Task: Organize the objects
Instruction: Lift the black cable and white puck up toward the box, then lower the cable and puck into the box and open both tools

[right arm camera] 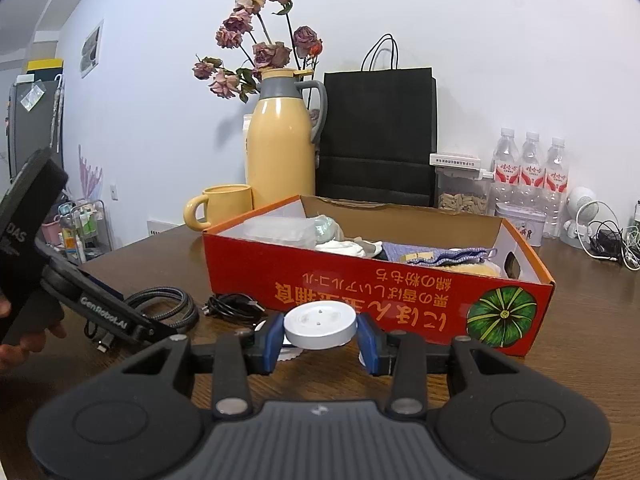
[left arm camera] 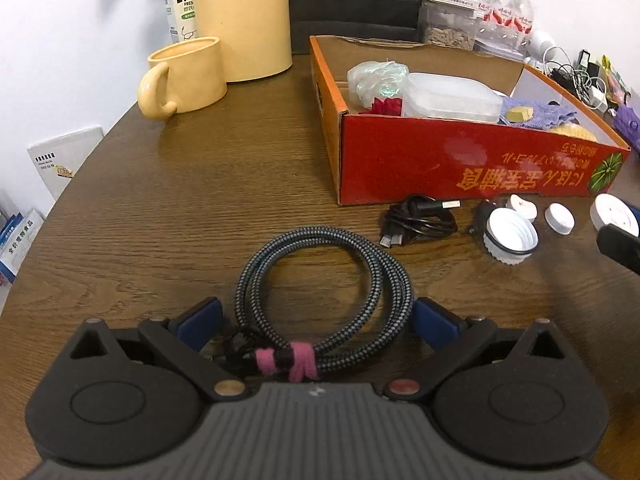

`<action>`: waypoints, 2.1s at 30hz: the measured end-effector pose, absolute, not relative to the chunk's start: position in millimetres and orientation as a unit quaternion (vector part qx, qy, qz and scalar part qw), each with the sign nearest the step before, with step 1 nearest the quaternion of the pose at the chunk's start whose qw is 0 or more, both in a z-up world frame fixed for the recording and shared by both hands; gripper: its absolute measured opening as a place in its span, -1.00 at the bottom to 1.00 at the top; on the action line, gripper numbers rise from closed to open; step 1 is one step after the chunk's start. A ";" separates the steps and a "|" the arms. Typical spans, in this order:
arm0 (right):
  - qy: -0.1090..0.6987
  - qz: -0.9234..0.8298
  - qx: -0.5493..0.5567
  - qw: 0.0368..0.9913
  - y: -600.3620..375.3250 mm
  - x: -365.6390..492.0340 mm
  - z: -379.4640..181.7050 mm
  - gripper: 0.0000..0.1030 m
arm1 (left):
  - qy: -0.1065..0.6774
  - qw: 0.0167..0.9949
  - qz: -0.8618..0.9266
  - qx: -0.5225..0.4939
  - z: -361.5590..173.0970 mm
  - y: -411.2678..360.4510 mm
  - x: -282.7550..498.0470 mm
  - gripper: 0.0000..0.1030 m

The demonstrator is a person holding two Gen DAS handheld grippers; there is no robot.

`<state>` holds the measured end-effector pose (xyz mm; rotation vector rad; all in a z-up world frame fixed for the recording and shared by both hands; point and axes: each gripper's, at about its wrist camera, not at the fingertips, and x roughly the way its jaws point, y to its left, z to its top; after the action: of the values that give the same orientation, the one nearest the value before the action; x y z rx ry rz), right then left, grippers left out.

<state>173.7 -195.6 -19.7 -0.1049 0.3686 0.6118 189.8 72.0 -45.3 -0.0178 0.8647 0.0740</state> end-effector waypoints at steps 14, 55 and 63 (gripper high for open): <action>0.175 0.298 -0.050 0.937 -196.9 171.6 -19.1 -0.25 | 0.389 0.920 0.043 -0.012 -48.5 67.3 179.5 0.91; 0.094 0.249 -0.021 0.964 -195.2 245.7 27.7 -0.25 | 0.207 0.976 -0.005 -0.074 51.5 -20.6 237.7 0.71; 0.096 0.226 -0.026 0.969 -194.3 288.9 26.3 -0.25 | 0.200 0.977 0.002 -0.080 44.9 -28.3 278.0 0.71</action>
<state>288.9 -194.3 26.3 -0.0524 0.1949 0.4563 278.0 -28.3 44.9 -0.1612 0.4022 0.0031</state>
